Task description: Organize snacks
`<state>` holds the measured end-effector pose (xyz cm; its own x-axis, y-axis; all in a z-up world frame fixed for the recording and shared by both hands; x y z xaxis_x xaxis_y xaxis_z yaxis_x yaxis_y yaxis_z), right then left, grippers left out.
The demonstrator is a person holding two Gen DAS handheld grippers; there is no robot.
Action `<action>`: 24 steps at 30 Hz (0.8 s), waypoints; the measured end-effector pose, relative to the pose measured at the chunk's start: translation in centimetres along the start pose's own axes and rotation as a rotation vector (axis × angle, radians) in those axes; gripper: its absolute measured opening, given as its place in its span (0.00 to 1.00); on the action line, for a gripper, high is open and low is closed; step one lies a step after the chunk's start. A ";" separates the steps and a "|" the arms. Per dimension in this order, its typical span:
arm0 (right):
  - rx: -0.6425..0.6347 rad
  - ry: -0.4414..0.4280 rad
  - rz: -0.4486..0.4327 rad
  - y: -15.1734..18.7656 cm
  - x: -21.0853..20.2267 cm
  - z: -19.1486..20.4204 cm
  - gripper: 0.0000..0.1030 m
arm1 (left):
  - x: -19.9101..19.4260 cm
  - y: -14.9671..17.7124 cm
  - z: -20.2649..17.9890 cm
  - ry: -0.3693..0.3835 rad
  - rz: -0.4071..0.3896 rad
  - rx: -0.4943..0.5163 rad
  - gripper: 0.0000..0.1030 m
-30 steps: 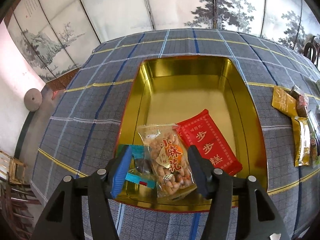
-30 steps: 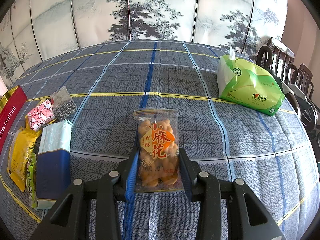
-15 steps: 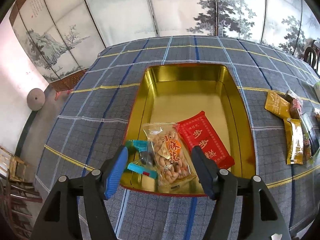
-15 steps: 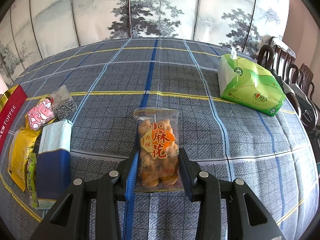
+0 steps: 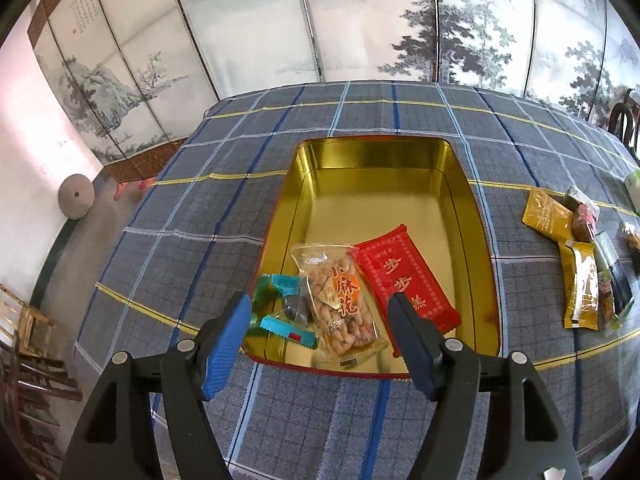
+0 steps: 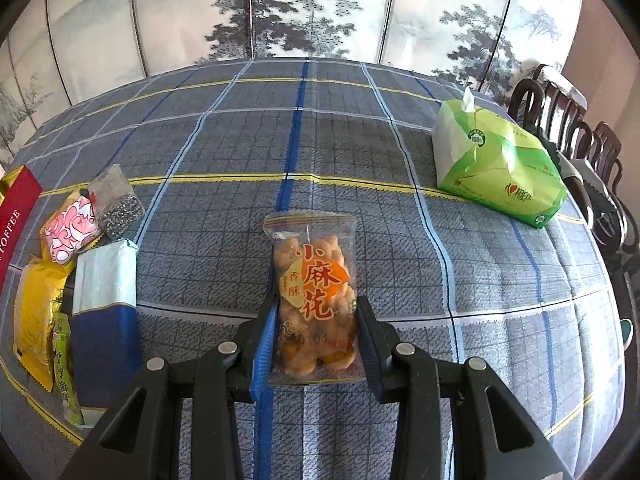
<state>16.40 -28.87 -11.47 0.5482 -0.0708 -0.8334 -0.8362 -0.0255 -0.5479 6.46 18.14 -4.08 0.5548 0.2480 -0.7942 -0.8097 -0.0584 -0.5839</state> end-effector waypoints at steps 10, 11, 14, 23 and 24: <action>0.058 0.067 0.004 -0.3 -0.3 0.3 0.36 | -0.4 0.4 0.5 -0.001 -0.005 -0.030 0.73; 0.063 0.073 0.001 -0.4 -0.4 0.5 0.36 | -0.4 0.4 0.6 -0.001 -0.005 -0.034 0.74; 0.071 0.085 -0.018 -0.7 -1.1 0.7 0.36 | -0.4 0.6 0.7 0.007 -0.006 -0.045 0.74; 0.036 0.014 -0.114 -3.1 -5.6 4.4 0.36 | -0.2 0.9 0.9 0.029 0.004 -0.069 0.76; 0.025 -0.006 -0.123 -3.3 -6.1 5.3 0.36 | -0.2 1.0 0.9 0.031 0.004 -0.073 0.76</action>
<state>15.85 -23.11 -4.97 0.6464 -0.0629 -0.7604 -0.7622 -0.0091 -0.6472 5.39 18.94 -4.32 0.5585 0.2180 -0.8004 -0.7962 -0.1297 -0.5909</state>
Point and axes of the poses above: each gripper's, at about its wrist camera, not at the fingertips, and x roughly the way its jaws point, z to its left, y to its underside, the point moved 5 cm from there along x, roughly the way its jaws point
